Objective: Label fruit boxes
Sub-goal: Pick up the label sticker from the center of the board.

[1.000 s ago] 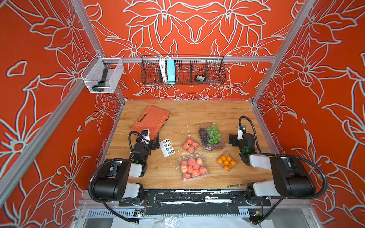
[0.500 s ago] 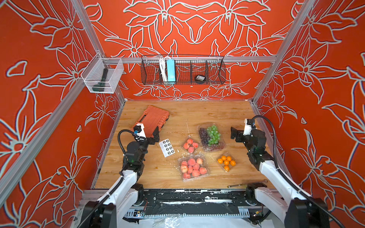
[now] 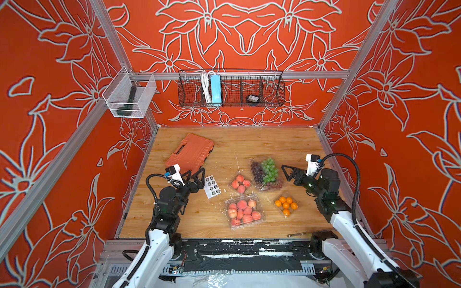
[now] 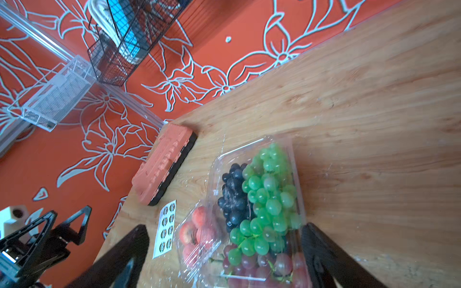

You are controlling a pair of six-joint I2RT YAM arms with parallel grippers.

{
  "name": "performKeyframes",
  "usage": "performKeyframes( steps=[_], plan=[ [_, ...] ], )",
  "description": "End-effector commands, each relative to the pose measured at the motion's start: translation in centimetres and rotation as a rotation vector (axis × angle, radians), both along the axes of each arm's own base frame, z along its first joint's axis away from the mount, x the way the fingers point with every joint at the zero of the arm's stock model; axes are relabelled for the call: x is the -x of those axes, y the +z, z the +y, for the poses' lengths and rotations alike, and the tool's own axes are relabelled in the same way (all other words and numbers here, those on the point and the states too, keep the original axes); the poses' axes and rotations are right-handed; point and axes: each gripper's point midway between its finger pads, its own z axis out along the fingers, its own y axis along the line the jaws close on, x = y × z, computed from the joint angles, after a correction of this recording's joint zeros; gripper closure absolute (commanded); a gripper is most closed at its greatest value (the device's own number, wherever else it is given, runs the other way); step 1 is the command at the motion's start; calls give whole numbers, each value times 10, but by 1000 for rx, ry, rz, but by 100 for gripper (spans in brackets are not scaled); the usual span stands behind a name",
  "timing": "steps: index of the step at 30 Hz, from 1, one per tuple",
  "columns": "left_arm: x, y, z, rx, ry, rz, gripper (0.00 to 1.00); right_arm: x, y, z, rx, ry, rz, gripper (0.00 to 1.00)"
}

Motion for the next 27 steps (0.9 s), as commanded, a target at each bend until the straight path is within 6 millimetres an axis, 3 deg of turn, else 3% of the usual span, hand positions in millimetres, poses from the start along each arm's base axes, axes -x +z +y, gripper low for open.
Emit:
performKeyframes(
  steps=[1,9,13,18,27],
  plan=[
    [4,-40,5,-100,91,182,2,10,5,8,104,7,25,3],
    [2,-93,-31,-253,109,370,1,3,10,16,203,0,95,2],
    [-3,-118,-23,-343,163,443,1,2,0,19,200,17,106,2],
    [-7,-133,-37,-372,126,496,1,6,-2,19,204,21,100,2],
    [-14,-155,-35,-476,210,585,2,14,-3,29,159,80,122,2]
  ],
)
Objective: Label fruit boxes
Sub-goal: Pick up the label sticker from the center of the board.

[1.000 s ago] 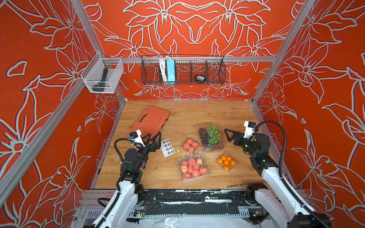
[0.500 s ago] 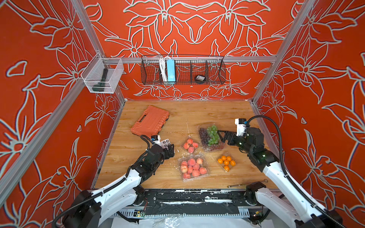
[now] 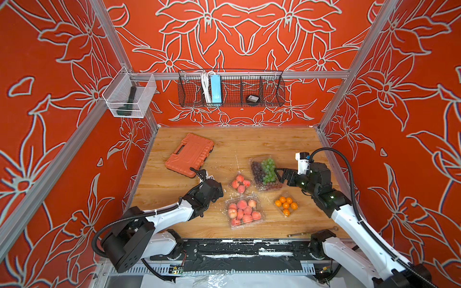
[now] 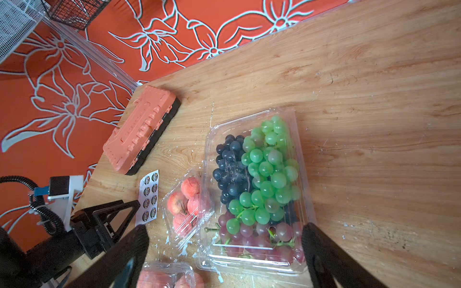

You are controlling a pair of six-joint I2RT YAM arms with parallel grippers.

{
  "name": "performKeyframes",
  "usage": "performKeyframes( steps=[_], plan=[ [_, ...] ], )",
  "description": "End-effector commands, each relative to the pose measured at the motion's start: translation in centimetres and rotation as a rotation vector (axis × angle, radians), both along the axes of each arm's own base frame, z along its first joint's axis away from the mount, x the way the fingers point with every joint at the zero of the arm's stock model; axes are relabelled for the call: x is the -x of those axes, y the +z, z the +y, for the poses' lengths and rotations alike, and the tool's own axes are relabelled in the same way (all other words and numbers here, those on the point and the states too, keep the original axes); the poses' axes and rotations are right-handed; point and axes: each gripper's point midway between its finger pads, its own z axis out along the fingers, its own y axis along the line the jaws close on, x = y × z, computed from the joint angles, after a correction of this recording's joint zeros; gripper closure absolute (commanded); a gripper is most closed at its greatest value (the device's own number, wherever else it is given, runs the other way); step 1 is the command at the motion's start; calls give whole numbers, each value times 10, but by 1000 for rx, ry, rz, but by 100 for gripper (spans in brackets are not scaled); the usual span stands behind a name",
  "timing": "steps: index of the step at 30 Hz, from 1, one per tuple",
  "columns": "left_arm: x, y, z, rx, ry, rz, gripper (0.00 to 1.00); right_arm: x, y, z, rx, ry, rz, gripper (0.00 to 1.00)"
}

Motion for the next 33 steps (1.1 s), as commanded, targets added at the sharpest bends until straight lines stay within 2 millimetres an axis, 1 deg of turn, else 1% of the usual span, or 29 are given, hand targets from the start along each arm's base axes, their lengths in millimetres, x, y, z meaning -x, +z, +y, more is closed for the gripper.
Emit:
performKeyframes(
  steps=[1,4,7,8,11,14,16,18,20,22,24,27,28,30,31,33],
  plan=[
    [-3,-8,10,-54,71,22,1,8,-6,10,-25,55,40,2],
    [-4,-14,9,-68,76,42,2,8,-6,10,-24,55,40,2],
    [-4,-27,4,-81,68,76,1,10,-9,9,-23,49,54,2],
    [-2,-33,7,-101,76,97,1,12,-8,10,-31,58,51,2],
    [2,-39,18,-159,125,135,1,15,-5,11,-46,65,37,2],
    [6,-44,21,-160,140,156,2,18,-3,10,-52,62,23,2],
    [8,-48,21,-162,141,169,4,20,0,8,-55,56,10,2],
    [7,-53,16,-139,125,173,8,23,2,8,-60,59,3,2],
    [8,-63,10,-129,104,199,13,25,3,9,-64,66,-6,2],
    [11,-72,13,-155,115,229,22,26,4,8,-69,61,-13,2],
    [14,-79,19,-181,132,250,27,29,7,8,-77,63,-28,2],
    [17,-84,21,-193,135,262,39,31,11,7,-79,61,-47,3],
    [18,-85,22,-199,131,264,40,31,10,5,-76,56,-47,3],
    [18,-86,21,-203,123,266,48,32,12,4,-76,51,-55,3],
    [17,-87,21,-204,122,266,49,32,11,4,-75,50,-53,3],
    [17,-88,21,-207,119,270,56,32,12,3,-75,47,-57,3]
  ],
)
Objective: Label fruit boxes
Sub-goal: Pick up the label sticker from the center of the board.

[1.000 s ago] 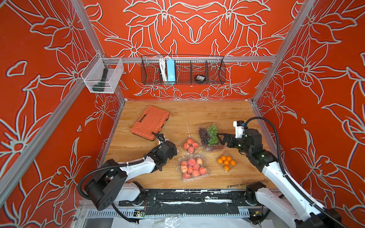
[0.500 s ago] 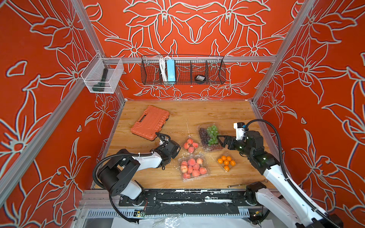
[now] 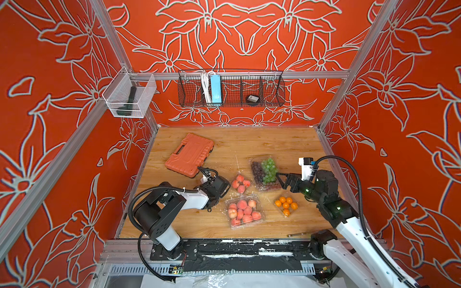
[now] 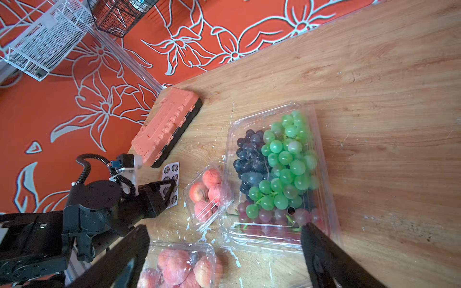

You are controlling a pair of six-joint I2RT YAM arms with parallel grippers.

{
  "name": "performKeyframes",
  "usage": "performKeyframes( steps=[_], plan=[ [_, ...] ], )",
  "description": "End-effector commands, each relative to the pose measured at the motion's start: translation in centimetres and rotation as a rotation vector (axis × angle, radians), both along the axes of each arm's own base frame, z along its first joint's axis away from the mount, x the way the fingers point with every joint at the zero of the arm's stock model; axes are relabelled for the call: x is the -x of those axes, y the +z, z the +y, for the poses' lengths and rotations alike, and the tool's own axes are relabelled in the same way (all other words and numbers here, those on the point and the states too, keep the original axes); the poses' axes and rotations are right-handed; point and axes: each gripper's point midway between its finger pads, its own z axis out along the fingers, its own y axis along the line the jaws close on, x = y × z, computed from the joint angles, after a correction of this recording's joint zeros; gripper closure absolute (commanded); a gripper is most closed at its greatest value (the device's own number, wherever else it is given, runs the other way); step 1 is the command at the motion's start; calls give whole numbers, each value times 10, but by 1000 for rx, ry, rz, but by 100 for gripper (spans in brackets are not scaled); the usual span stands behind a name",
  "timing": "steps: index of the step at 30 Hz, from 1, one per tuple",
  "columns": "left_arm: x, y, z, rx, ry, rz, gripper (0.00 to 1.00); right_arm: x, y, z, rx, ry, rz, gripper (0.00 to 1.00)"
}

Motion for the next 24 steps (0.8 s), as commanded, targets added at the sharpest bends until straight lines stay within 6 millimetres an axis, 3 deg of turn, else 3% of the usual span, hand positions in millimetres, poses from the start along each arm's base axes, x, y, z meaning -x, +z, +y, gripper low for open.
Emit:
performKeyframes(
  steps=[1,15,19,21,24],
  plan=[
    [41,-47,9,-21,-34,219,59,3,-3,1,-3,3,5,3],
    [24,-11,-5,28,-114,94,93,-3,-10,3,2,0,34,4],
    [20,9,-9,63,-149,28,96,-4,-13,6,4,10,41,5],
    [20,22,-9,74,-163,-6,100,-3,-8,8,6,32,12,10],
    [17,58,-15,117,-221,-114,100,0,11,16,-4,76,-94,12]
  ],
)
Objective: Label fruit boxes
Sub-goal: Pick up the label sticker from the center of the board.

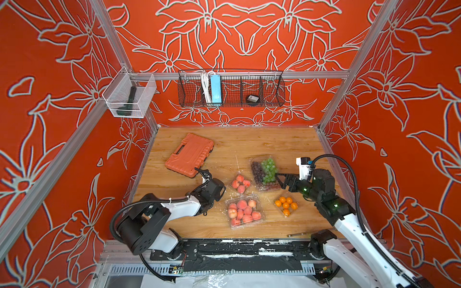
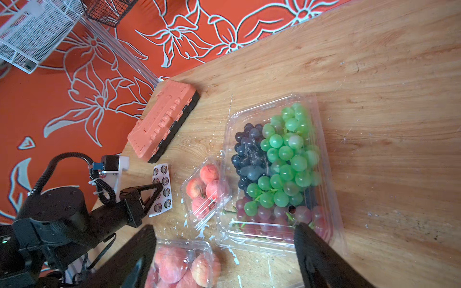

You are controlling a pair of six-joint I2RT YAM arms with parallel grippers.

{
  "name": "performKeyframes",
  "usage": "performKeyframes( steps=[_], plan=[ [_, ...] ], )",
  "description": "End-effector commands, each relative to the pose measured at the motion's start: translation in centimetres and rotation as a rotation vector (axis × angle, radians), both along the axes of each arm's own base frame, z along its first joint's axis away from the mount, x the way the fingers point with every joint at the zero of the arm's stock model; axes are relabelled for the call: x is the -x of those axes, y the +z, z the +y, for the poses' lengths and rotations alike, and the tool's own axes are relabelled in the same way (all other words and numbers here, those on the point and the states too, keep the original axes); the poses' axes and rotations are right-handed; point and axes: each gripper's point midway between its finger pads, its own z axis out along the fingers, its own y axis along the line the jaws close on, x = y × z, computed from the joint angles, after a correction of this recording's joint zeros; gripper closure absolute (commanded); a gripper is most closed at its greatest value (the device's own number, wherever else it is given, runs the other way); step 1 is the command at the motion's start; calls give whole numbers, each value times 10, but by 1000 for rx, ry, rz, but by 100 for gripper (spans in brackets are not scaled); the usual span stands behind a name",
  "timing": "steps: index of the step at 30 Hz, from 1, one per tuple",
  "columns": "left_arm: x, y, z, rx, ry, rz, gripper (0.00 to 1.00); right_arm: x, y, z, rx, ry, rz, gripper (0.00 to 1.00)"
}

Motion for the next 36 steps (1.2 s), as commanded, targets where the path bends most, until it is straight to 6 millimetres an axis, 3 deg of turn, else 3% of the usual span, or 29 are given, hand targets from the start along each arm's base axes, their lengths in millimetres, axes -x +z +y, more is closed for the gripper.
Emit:
performKeyframes(
  steps=[1,5,8,12,15,17,25,31,36],
  plan=[
    [-3,39,-5,37,-67,-110,100,3,23,8,-22,48,-128,12],
    [-1,107,-29,145,-236,-314,100,-1,46,15,-73,72,-219,12],
    [12,158,-50,243,-395,-462,100,-11,66,27,-144,113,-282,15],
    [38,208,-69,340,-583,-628,100,-18,88,55,-142,235,-325,19],
    [62,235,-85,421,-737,-730,100,-12,102,82,-129,384,-367,23],
    [72,245,-93,457,-810,-770,100,-6,110,98,-145,476,-399,30],
    [80,254,-112,476,-933,-794,100,27,134,152,-184,766,-467,34],
    [79,254,-113,464,-939,-809,98,35,128,176,-191,836,-435,37],
    [82,251,-116,475,-964,-804,98,35,128,186,-201,869,-430,47]
  ],
)
